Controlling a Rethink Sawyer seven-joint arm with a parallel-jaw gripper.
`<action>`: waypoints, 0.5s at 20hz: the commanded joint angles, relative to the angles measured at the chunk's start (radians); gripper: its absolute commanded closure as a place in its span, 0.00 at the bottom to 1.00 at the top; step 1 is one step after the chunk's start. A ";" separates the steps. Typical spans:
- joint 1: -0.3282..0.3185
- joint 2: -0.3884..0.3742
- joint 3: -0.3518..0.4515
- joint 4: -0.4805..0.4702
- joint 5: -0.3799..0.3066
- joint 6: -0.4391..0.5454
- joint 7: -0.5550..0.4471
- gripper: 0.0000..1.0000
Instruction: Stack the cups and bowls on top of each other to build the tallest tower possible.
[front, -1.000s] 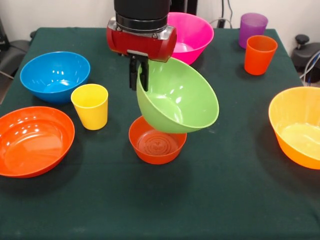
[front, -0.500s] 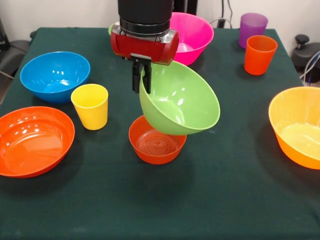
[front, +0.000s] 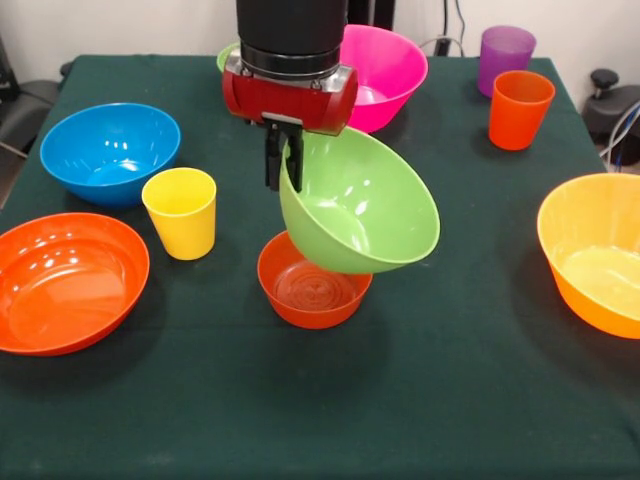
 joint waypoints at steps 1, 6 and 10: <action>0.000 0.070 0.056 0.012 -0.059 -0.074 -0.021 1.00; 0.004 0.093 0.049 -0.003 -0.065 -0.093 -0.020 1.00; 0.000 0.099 0.046 -0.001 -0.067 -0.105 -0.023 1.00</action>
